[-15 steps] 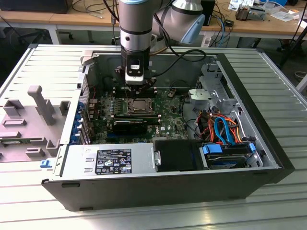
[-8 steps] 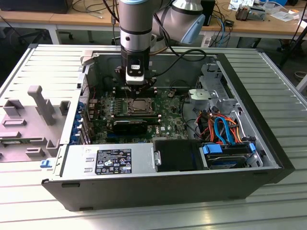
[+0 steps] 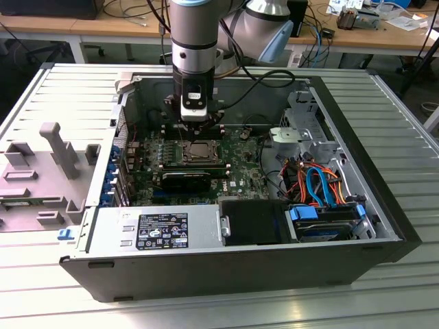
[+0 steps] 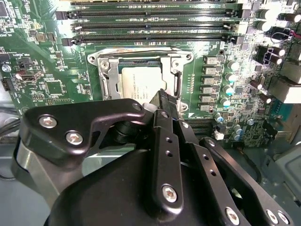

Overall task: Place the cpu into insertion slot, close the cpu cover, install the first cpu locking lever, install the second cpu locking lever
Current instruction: 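Install the first cpu locking lever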

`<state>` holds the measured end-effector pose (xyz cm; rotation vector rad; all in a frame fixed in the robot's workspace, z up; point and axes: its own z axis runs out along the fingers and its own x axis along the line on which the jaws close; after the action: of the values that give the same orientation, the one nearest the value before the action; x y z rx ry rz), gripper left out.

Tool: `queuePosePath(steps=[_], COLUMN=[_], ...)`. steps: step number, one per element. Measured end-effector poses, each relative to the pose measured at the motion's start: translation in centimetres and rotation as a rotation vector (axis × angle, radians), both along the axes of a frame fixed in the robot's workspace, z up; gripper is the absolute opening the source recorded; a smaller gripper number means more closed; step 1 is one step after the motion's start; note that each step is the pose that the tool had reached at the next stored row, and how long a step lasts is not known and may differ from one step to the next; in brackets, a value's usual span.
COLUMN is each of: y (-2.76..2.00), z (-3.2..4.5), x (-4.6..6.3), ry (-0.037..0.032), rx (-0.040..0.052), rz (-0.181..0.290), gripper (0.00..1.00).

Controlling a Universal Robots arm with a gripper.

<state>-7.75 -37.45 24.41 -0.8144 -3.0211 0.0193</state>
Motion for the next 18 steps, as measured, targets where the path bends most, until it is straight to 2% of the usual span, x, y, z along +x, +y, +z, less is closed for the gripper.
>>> queuePosePath(steps=[18], y=[0.0], z=[0.0], x=[0.0], ry=[0.0], rx=[0.0], rz=[0.04], gripper=[0.11])
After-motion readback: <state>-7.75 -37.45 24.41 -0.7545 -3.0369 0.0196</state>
